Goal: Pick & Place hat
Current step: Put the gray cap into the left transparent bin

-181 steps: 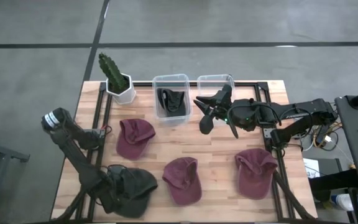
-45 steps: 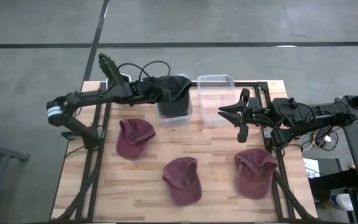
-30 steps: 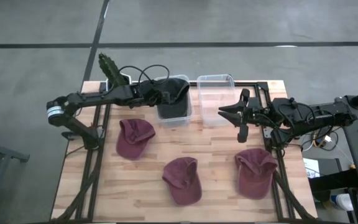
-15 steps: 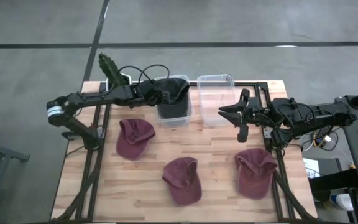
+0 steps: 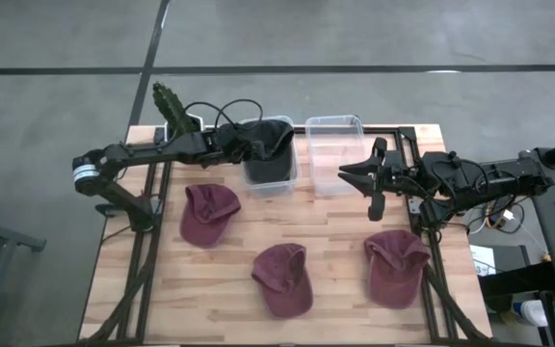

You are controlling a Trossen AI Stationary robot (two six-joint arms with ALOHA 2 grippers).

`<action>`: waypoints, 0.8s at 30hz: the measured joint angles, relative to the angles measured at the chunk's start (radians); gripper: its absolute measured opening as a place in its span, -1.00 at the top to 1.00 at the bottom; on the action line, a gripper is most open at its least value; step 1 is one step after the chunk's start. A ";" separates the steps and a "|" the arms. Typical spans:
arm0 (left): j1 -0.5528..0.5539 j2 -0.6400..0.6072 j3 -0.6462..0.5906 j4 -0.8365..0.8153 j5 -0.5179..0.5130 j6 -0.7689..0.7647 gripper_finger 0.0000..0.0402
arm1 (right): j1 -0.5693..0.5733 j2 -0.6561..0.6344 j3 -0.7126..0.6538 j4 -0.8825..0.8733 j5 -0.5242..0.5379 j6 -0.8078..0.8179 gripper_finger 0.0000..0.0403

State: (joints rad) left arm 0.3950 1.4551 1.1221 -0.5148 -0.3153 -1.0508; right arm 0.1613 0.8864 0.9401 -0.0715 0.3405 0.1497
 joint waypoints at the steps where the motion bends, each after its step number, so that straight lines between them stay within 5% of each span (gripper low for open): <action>1: 0.000 0.000 0.000 0.000 0.000 0.000 0.72 | 0.000 0.000 0.000 0.000 0.000 0.000 0.66; 11: 0.000 0.000 0.001 0.002 0.011 0.010 0.30 | 0.000 0.000 0.000 0.000 0.000 0.000 0.66; 24: 0.000 0.000 0.080 -0.004 0.014 0.095 0.27 | 0.000 0.000 0.000 0.000 0.000 0.000 0.66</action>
State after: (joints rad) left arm 0.3954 1.4551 1.2023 -0.5186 -0.3017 -0.9561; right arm 0.1616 0.8864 0.9401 -0.0711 0.3405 0.1497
